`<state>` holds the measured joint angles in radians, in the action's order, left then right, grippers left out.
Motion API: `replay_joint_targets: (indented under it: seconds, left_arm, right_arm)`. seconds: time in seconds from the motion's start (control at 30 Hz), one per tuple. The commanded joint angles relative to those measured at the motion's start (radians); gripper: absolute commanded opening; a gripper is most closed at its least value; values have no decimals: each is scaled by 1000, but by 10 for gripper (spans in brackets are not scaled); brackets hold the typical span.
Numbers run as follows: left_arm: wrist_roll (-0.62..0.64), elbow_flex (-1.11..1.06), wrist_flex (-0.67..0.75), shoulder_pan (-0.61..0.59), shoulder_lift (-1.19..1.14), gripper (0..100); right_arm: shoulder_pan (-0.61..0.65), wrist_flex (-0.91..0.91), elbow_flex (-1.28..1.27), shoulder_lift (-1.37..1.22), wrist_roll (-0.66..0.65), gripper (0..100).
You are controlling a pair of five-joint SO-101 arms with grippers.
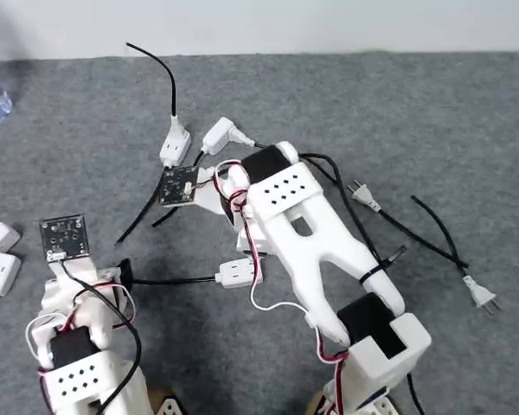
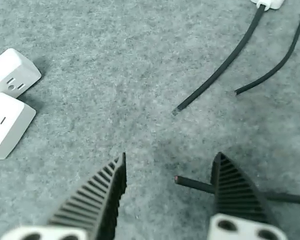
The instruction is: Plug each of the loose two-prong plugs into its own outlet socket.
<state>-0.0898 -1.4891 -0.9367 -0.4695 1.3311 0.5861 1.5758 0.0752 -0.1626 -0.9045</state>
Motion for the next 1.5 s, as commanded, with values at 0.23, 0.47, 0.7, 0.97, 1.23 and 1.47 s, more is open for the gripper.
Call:
replay_joint_targets:
  seconds: [0.23, 0.47, 0.7, 0.97, 1.23, 1.47]
  left_arm:
    - [-11, 7, -6, -2, -2, 261]
    - [-11, 7, -6, -2, -2, 261]
    - [-11, 7, -5, -2, -2, 261]
    - [-11, 5, -2, -2, -2, 261]
    - [-11, 5, 0, 0, -2, 261]
    - [-32, 5, 0, 0, -2, 261]
  right_arm:
    - [2, -127, -140, 5, -11, 8]
    - [4, -134, -121, 5, -11, 8]
    - [16, -140, -141, 1, -3, 8]
    - [58, -220, -135, -142, 34, 8]
    - [70, -197, -133, -81, 38, 14]
    - [134, -56, -133, 44, 15, 314]
